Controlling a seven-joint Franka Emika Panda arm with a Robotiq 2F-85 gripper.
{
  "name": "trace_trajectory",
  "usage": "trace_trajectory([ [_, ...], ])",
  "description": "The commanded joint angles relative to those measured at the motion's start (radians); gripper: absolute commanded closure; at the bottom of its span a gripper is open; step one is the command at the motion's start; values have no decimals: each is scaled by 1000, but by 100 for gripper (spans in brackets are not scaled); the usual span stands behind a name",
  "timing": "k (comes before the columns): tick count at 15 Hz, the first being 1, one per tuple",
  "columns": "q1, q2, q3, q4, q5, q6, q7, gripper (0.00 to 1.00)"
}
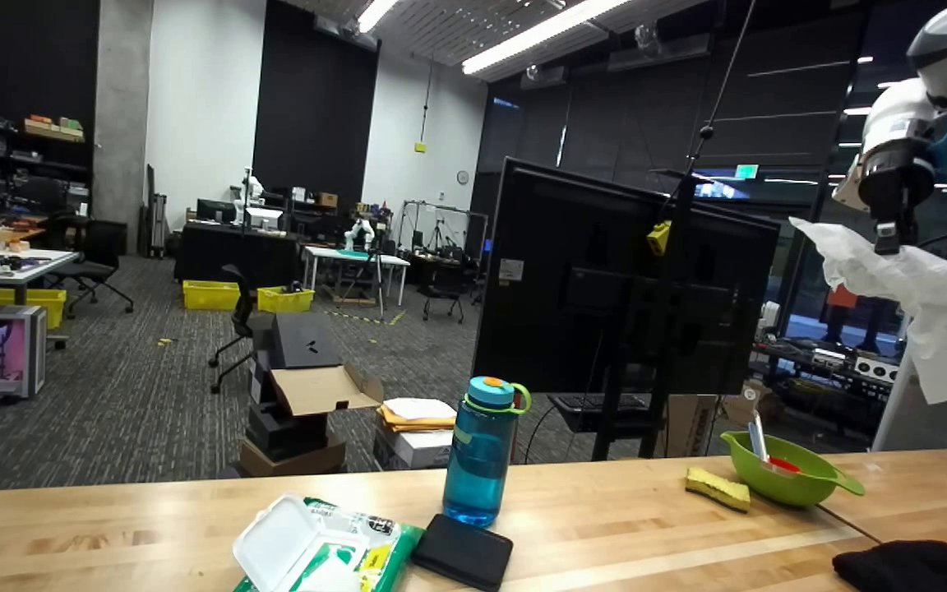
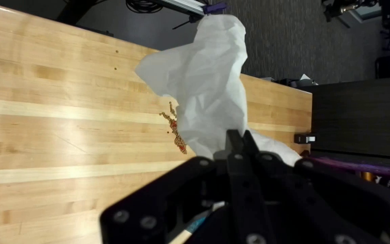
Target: Remove the tissue from the green bowl and put it on the table
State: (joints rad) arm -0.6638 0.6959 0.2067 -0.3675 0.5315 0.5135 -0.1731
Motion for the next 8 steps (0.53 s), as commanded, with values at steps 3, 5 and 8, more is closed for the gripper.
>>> trace_trajectory([
  [3, 9, -43, -5, -21, 54, -57, 68, 100],
  [5, 10, -51, -8, -27, 70, -69, 84, 100],
  [8, 16, -60, -15, -35, 81, -86, 107, 100],
])
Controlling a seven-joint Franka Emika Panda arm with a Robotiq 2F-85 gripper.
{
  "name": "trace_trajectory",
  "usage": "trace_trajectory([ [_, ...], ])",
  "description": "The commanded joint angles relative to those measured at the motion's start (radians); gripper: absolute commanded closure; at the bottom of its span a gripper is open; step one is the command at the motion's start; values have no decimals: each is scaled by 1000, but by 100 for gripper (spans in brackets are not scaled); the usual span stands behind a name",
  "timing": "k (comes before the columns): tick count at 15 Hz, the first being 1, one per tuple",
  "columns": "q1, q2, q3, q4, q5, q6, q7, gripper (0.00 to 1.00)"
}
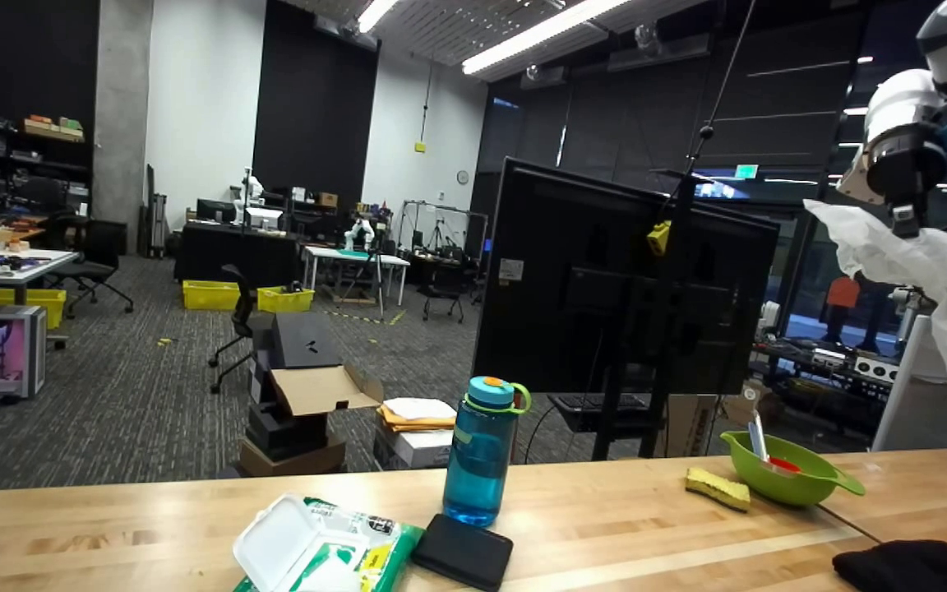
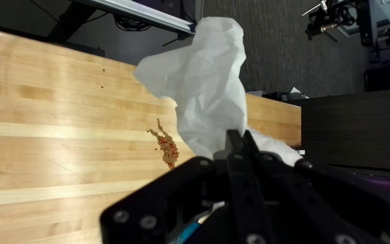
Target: Remove the tissue from the green bowl and put it on the table
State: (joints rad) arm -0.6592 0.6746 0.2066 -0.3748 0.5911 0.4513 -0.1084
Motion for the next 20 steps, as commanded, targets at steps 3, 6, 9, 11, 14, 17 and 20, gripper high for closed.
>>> trace_trajectory([
  [3, 19, -42, -20, -34, 21, -33, 65, 100],
  [6, 26, -41, -22, -36, 27, -45, 91, 100],
  [9, 36, -36, -25, -28, 35, -62, 122, 100],
  [11, 40, -39, -28, -31, 42, -70, 141, 100],
  [14, 49, -42, -37, -35, 39, -85, 159, 100],
  [17, 57, -44, -49, -36, 31, -97, 172, 100],
  [20, 73, -44, -75, -25, 2, -118, 181, 100],
])
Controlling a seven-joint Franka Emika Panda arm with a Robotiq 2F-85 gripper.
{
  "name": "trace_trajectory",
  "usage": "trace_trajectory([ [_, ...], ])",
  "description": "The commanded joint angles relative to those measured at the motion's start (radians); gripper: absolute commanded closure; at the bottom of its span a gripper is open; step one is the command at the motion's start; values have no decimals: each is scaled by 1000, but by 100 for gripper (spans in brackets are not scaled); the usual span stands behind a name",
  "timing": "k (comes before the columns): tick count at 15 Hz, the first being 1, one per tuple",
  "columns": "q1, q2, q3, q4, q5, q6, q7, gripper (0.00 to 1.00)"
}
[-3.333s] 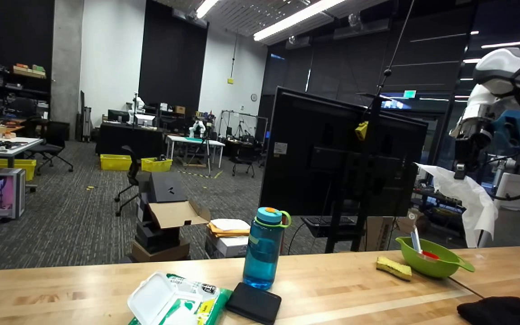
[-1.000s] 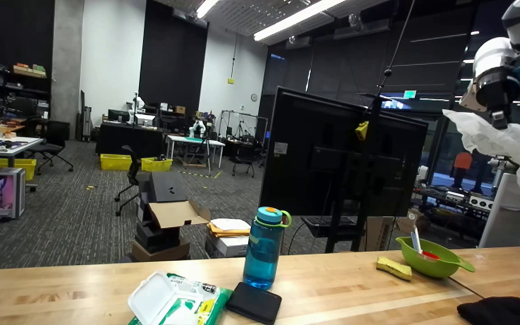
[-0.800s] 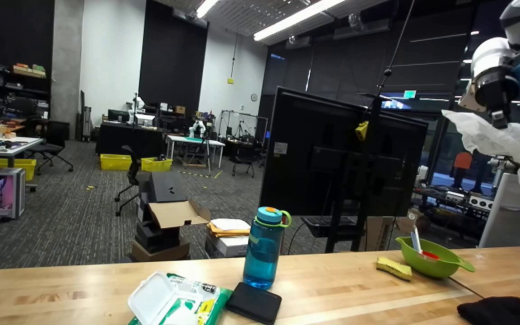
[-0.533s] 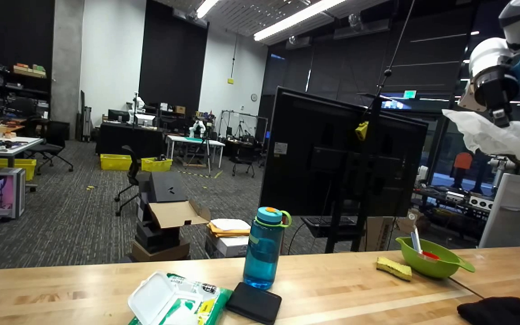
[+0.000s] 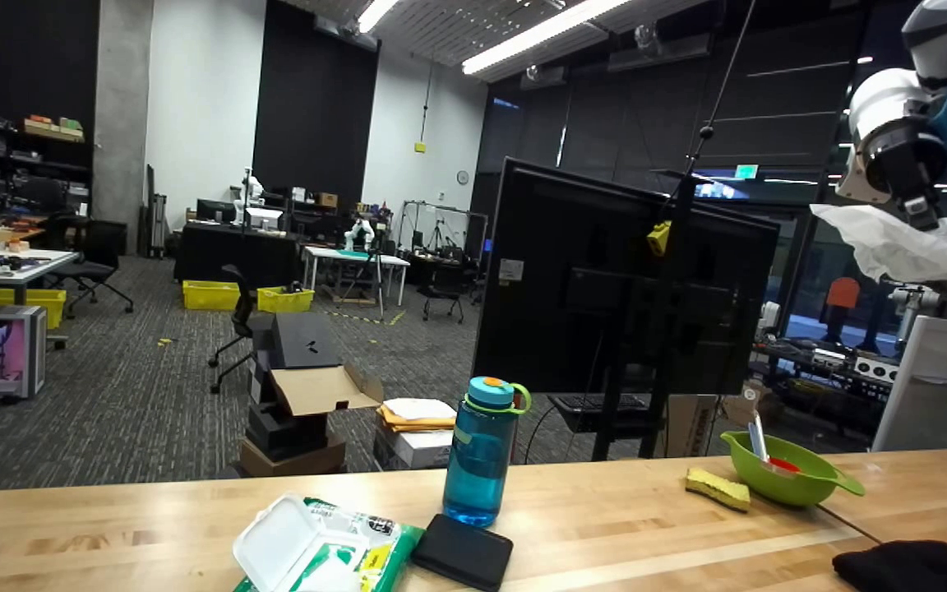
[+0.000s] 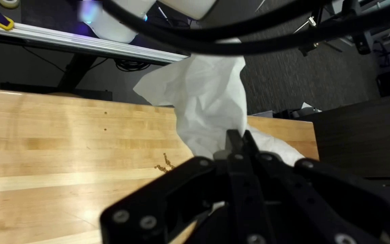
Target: Remove the tissue from the green bowl and put it on the table
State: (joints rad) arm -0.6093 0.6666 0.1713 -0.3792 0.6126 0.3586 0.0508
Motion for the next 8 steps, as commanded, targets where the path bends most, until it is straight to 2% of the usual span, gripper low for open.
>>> trace_trajectory([
  [1, 29, -37, -50, -18, -32, -34, 19, 100],
  [8, 80, -51, -117, -16, -177, -104, 9, 100],
])
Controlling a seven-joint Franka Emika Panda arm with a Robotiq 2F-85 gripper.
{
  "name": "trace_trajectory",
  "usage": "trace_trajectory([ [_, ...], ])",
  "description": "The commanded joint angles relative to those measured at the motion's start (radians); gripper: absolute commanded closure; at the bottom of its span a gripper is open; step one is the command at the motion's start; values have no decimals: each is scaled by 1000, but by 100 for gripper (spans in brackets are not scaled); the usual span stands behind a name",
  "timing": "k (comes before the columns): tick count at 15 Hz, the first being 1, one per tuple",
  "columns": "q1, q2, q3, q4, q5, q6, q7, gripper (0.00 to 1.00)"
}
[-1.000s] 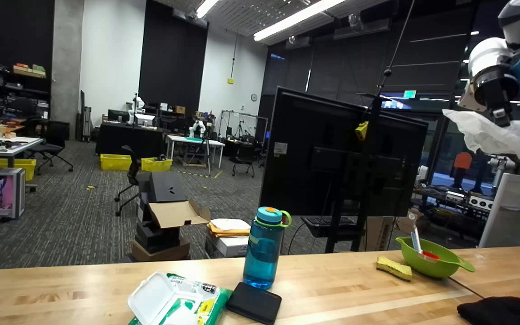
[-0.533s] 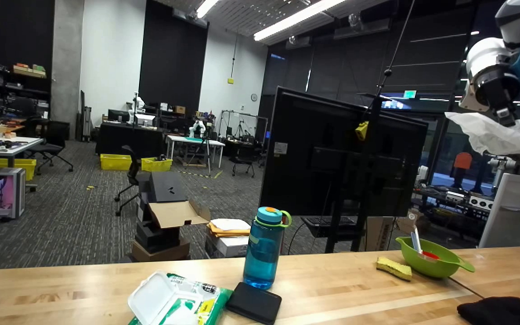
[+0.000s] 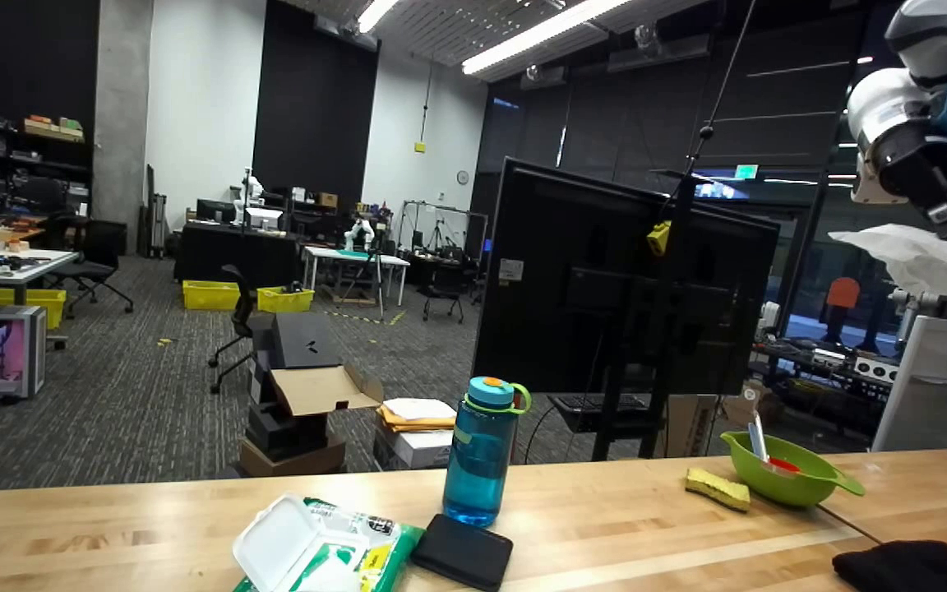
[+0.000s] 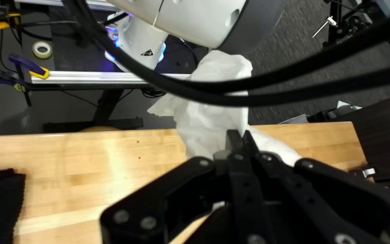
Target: Remove the tissue from the green bowl and put it on the table
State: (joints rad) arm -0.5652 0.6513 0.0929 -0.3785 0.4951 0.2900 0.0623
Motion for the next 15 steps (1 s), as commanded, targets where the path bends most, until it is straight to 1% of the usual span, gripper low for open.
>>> trace_trajectory([
  [1, 52, -55, -39, -66, -95, -10, -14, 100],
  [10, 142, -94, -85, -189, -227, -13, -16, 100],
  [15, 179, -114, -115, -245, -292, -13, -21, 100],
])
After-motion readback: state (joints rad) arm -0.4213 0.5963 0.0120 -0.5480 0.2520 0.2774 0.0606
